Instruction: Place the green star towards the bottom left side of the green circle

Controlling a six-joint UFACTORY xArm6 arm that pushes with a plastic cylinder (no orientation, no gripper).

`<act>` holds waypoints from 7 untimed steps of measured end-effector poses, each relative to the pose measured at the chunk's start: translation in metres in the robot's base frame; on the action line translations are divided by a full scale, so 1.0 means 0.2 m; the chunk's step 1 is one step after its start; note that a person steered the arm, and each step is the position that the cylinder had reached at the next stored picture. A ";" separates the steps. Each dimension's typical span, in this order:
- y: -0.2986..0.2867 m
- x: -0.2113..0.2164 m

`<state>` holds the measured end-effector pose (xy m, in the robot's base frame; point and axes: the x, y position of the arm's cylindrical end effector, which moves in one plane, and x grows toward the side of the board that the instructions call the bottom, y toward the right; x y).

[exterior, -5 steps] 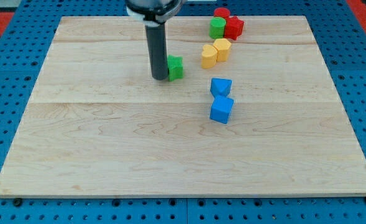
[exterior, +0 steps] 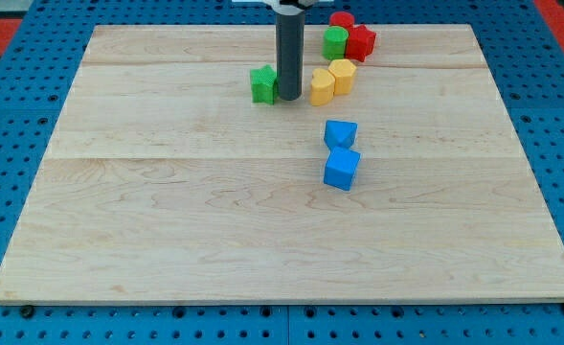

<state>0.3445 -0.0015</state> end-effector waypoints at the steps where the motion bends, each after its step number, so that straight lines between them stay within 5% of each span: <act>1: -0.13 0.02; 5: -0.62 -0.16; 7: -0.36 -0.29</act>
<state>0.2858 -0.0730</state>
